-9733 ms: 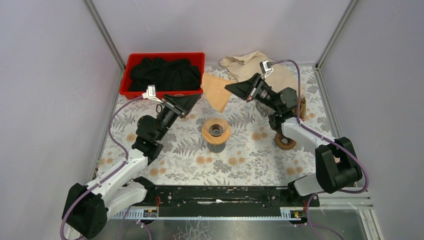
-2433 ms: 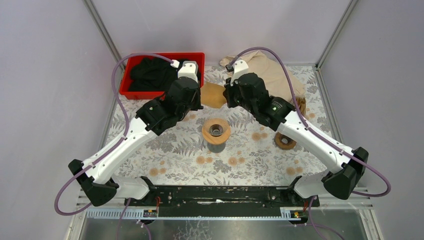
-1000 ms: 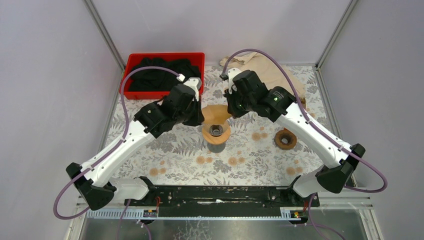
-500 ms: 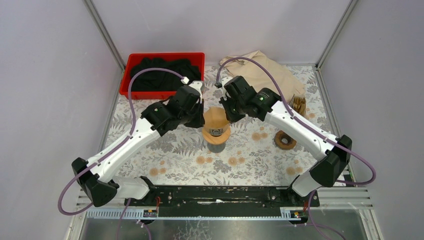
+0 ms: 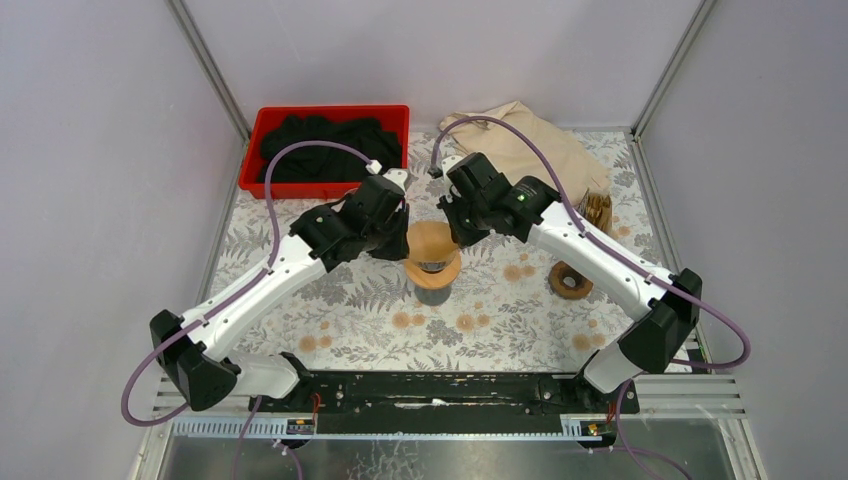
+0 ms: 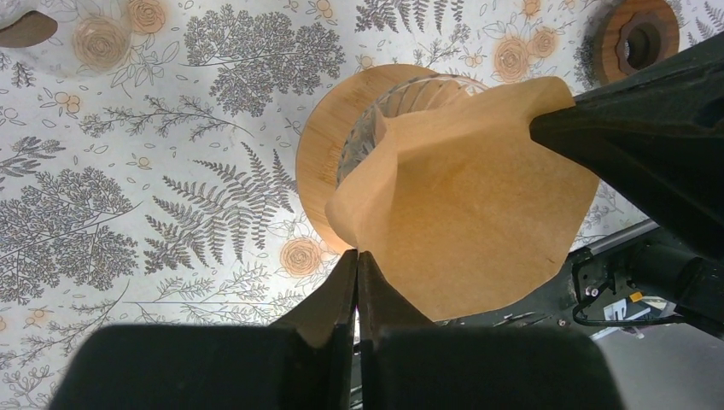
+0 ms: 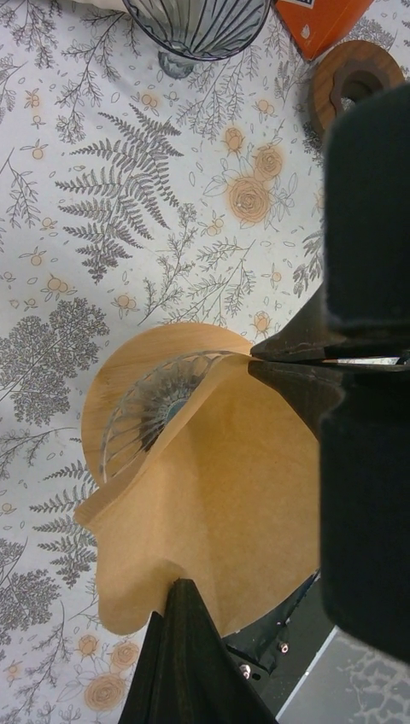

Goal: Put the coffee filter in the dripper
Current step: Place the coffee filter in the coffee dripper.

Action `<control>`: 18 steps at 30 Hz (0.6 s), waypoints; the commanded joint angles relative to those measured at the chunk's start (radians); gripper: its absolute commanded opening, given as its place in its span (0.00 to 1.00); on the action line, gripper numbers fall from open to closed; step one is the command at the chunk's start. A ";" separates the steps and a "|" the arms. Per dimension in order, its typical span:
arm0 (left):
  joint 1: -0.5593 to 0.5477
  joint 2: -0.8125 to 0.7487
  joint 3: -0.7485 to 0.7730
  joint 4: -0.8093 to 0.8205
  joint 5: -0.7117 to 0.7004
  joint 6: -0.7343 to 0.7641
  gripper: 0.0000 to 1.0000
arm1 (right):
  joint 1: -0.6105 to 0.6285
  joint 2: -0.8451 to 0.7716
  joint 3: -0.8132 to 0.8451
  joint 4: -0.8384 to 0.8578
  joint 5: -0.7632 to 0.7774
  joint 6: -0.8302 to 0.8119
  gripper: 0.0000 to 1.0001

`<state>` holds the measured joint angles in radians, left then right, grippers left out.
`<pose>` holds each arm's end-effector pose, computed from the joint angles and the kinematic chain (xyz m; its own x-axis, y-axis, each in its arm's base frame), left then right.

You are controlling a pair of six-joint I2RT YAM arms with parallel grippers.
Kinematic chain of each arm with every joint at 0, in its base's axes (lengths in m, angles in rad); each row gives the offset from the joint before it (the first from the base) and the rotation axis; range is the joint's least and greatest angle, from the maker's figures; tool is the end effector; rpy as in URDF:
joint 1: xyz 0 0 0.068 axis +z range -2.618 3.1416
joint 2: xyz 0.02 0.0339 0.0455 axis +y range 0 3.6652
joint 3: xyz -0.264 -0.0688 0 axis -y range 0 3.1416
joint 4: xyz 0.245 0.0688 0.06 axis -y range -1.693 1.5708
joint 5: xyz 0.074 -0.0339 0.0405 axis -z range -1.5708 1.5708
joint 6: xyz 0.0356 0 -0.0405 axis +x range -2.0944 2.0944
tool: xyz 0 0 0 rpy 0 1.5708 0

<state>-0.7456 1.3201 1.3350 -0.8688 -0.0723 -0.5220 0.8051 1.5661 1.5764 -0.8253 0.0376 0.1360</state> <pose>0.2005 -0.1816 0.3503 -0.8001 0.0619 -0.5967 0.2801 0.9181 -0.2804 0.2354 0.2429 0.3603 -0.5949 -0.4234 -0.6832 -0.6277 0.7757 0.0659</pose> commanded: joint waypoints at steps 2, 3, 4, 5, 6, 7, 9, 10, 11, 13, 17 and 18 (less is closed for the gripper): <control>0.005 0.007 -0.021 0.008 0.020 -0.005 0.09 | 0.006 0.000 -0.004 0.016 -0.022 -0.008 0.06; 0.004 0.006 -0.022 0.011 0.020 -0.006 0.11 | 0.005 -0.001 -0.004 0.017 -0.023 -0.008 0.07; 0.005 0.006 -0.022 0.013 0.020 -0.006 0.13 | 0.006 -0.004 -0.005 0.018 -0.023 -0.007 0.09; 0.006 0.004 -0.021 0.014 0.019 -0.007 0.15 | 0.006 -0.006 -0.004 0.017 -0.022 -0.008 0.12; 0.005 0.004 -0.019 0.014 0.018 -0.007 0.18 | 0.005 -0.009 -0.004 0.018 -0.022 -0.009 0.14; 0.004 0.003 -0.018 0.015 0.017 -0.006 0.22 | 0.006 -0.012 -0.004 0.018 -0.022 -0.009 0.15; 0.006 0.000 -0.015 0.016 0.014 -0.006 0.26 | 0.006 -0.016 -0.004 0.020 -0.021 -0.008 0.18; 0.005 0.000 -0.014 0.015 0.013 -0.006 0.29 | 0.006 -0.020 -0.003 0.020 -0.021 -0.008 0.22; 0.004 -0.001 -0.012 0.016 0.013 -0.006 0.33 | 0.006 -0.021 -0.002 0.022 -0.022 -0.008 0.24; 0.004 -0.005 -0.011 0.016 0.011 -0.006 0.41 | 0.006 -0.024 0.004 0.022 -0.026 -0.007 0.27; 0.005 -0.016 -0.007 0.021 -0.004 -0.004 0.54 | 0.006 -0.028 0.011 0.030 -0.034 -0.008 0.39; 0.004 -0.018 -0.008 0.024 -0.006 -0.004 0.57 | 0.006 -0.026 0.013 0.033 -0.031 -0.009 0.40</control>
<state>-0.7448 1.3231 1.3193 -0.8677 -0.0669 -0.5278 0.8051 1.5688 1.5669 -0.8249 0.0303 0.1364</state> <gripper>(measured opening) 0.524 0.363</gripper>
